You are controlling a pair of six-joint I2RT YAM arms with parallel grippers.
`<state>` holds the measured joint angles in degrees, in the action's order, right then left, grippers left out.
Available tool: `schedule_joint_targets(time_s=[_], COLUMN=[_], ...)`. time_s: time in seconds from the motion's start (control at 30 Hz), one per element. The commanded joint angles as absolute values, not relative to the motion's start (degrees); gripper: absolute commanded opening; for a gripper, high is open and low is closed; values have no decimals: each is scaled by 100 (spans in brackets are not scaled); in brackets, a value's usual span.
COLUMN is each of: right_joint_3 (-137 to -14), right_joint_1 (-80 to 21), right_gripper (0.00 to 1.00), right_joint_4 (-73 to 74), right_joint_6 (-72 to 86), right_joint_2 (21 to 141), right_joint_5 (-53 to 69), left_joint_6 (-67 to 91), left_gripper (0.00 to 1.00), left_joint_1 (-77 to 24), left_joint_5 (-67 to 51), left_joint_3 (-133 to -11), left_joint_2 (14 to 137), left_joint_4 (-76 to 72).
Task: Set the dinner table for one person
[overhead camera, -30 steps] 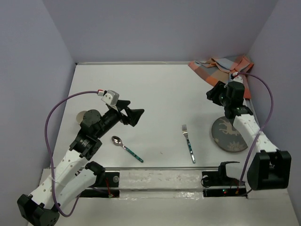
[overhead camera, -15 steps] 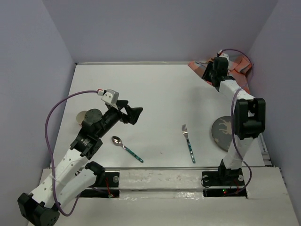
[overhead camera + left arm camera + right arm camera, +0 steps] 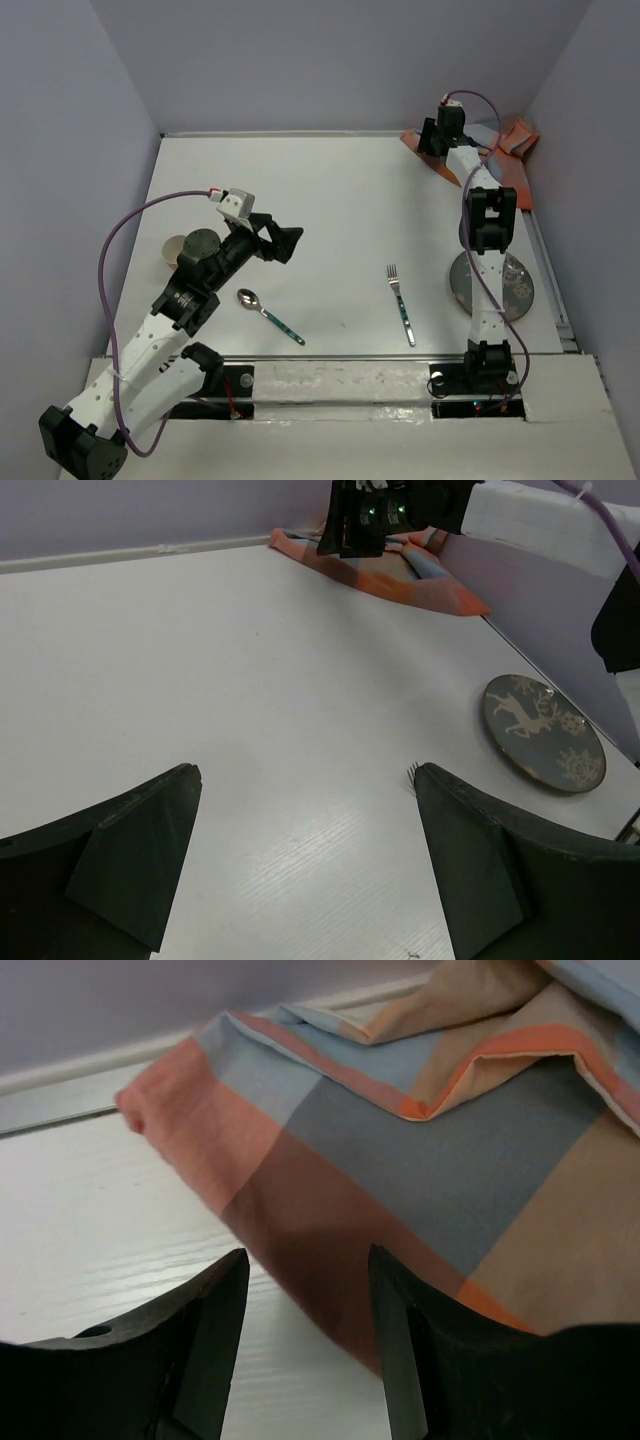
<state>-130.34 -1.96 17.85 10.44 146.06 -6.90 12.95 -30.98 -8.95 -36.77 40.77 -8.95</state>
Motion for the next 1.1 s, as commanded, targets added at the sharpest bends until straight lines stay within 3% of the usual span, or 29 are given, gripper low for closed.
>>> schedule_joint_targets(time_s=[0.0, 0.3, 0.67, 0.73, 0.77, 0.83, 0.9, 0.97, 1.07], right_joint_3=[-13964, -14133, -14317, -14300, -14274, -14335, -14265, -14221, -13976], right_joint_1=[-18, -18, -18, -18, -18, -96, -253, -360, -597], right_gripper=[57, 64, 64, 59, 48, 35, 29, 15, 5], right_joint_4=[2513, 2663, 2830, 2856, 2856, 2917, 2857, 2848, 2637], right_joint_6=[1010, 1810, 2503, 2697, 2785, 2909, 2831, 2751, 2646], right_joint_2=[14959, 15082, 15476, 15644, 15705, 15838, 15751, 15715, 15592], right_joint_5=[-432, 174, 596, 816, 930, 1081, 942, 923, 1116], left_joint_6=[1230, 1239, 1187, 1195, 1187, 1204, 1204, 1230, 1239], left_gripper=[99, 99, 99, 99, 99, 99, 98, 98, 96], left_joint_1=[-3050, -3032, -3032, -3032, -3032, -3032, -3032, -3024, -3032], left_joint_5=[-835, -861, -817, -809, -809, -800, -809, -817, -800], left_joint_3=[-3946, -3938, -3920, -3902, -3902, -3894, -3902, -3911, -3911], left_joint_2=[4078, 4026, 3823, 3806, 3797, 3788, 3797, 3806, 3788], left_joint_4=[-1046, -1072, -1090, -1081, -1090, -1099, -1099, -1099, -1116])
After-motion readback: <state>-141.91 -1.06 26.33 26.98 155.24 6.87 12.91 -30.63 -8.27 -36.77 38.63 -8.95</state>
